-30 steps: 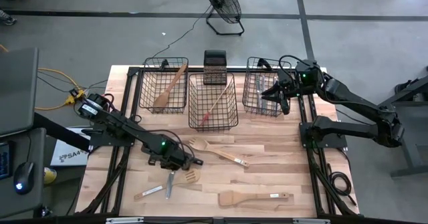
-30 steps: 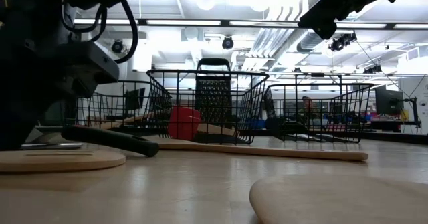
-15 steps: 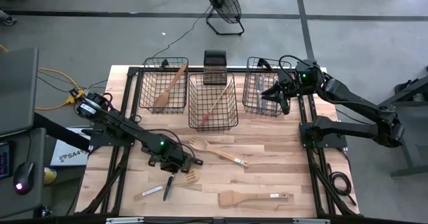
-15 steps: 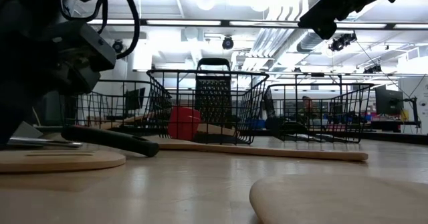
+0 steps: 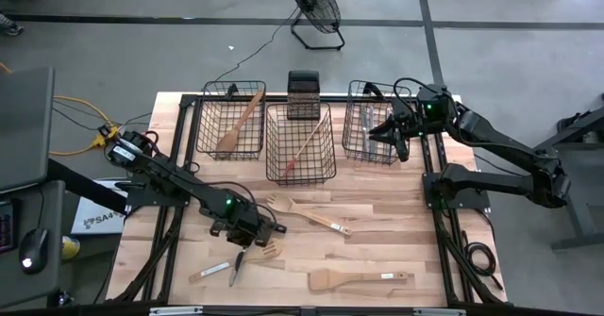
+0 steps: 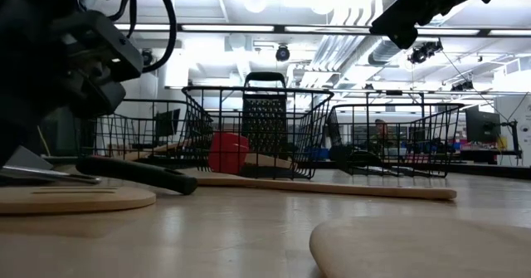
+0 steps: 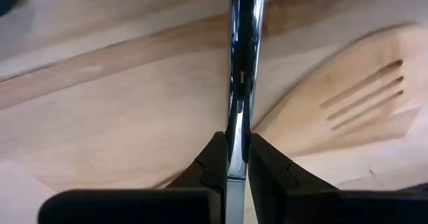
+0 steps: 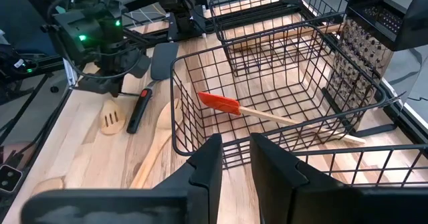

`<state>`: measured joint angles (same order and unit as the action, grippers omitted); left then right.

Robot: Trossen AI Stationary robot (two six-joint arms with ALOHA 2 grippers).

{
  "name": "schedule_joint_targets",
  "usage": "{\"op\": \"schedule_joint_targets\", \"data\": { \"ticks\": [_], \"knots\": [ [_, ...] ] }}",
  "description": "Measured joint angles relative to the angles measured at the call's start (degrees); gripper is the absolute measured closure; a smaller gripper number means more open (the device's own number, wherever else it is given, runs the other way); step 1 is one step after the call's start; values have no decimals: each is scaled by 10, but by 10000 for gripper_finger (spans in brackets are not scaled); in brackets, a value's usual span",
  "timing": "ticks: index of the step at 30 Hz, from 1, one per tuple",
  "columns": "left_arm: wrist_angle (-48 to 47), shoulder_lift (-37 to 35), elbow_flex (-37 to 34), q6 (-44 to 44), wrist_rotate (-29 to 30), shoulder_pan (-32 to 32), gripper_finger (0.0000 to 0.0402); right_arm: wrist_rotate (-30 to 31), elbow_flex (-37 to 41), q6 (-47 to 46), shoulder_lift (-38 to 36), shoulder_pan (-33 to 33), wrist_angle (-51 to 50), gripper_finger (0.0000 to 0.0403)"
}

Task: Pick & Place Kitchen Items
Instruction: Put the silver table knife into the right wire basket

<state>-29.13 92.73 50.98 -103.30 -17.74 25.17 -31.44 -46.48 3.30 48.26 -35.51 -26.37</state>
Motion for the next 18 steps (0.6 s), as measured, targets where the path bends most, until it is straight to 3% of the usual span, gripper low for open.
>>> {"op": "schedule_joint_targets", "data": {
  "ticks": [18],
  "knots": [
    [65, 0, 1, 36, -1, 0, 371, 0, 0, 0, 0, 0, 0, 333]
  ]
}}
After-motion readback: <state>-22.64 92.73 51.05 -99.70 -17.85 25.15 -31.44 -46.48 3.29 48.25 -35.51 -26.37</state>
